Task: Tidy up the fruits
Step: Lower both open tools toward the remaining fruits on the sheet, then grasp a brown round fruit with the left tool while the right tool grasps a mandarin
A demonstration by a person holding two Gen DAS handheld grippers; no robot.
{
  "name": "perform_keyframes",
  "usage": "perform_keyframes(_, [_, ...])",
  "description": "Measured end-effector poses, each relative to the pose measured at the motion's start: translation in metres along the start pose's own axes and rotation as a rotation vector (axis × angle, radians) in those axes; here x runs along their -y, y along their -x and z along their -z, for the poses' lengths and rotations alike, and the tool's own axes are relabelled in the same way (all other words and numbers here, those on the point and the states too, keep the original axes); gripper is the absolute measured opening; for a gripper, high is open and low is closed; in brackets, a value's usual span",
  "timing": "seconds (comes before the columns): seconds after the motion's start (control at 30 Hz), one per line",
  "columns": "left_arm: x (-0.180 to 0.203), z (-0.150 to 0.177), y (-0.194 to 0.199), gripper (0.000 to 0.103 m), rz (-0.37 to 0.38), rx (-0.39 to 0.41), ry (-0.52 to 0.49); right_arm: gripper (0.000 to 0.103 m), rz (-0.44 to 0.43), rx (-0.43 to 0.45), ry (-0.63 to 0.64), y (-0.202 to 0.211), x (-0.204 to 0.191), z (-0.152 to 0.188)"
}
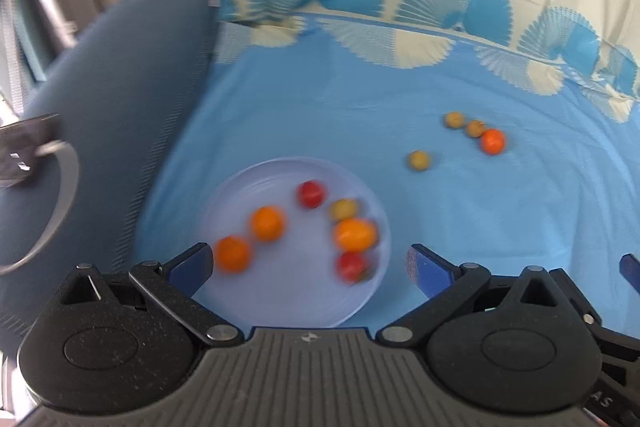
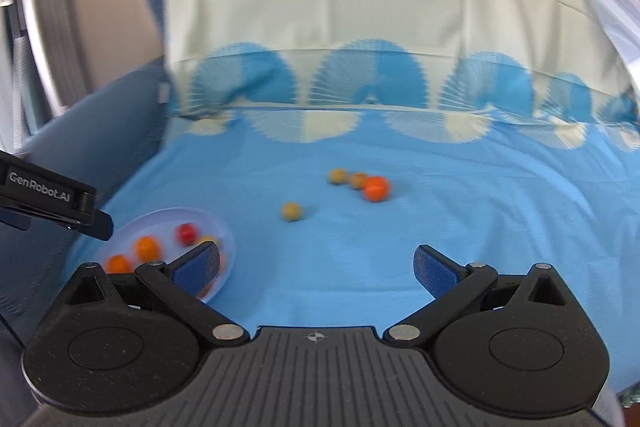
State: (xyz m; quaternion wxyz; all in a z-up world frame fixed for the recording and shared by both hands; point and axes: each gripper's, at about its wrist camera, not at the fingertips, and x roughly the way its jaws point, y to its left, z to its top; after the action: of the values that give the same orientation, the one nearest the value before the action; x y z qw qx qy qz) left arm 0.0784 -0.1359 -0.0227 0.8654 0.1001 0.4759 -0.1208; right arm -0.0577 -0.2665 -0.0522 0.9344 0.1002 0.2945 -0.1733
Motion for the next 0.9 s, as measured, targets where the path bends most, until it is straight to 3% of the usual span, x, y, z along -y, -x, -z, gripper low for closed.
perform_keyframes(0.1, [0.030,-0.025,-0.035,0.103,0.053,-0.002,-0.024,0.102,0.059,-0.005,-0.019,-0.036,0.026,-0.008])
perform_keyframes(0.3, [0.091,-0.066,-0.121,0.103,0.009,-0.022,-0.151,0.102,0.121,-0.055,-0.012,-0.135,0.076,-0.025])
perform_keyframes(0.47, [0.112,-0.074,-0.188,0.103,-0.055,-0.069,-0.230,0.102,0.065,-0.136,0.013,-0.217,0.090,-0.033])
perform_keyframes(0.6, [0.112,-0.077,-0.233,0.103,-0.052,-0.143,-0.236,0.102,0.043,-0.159,0.083,-0.262,0.082,-0.036])
perform_keyframes(0.67, [0.102,-0.080,-0.238,0.103,-0.011,-0.137,-0.190,0.102,0.044,-0.183,0.120,-0.280,0.078,-0.033])
perform_keyframes(0.77, [0.092,-0.082,-0.245,0.103,0.029,-0.163,-0.142,0.102,0.032,-0.130,0.118,-0.286,0.075,-0.029])
perform_keyframes(0.9, [0.095,-0.080,-0.244,0.103,0.009,-0.138,-0.165,0.102,0.033,-0.107,0.116,-0.286,0.074,-0.026])
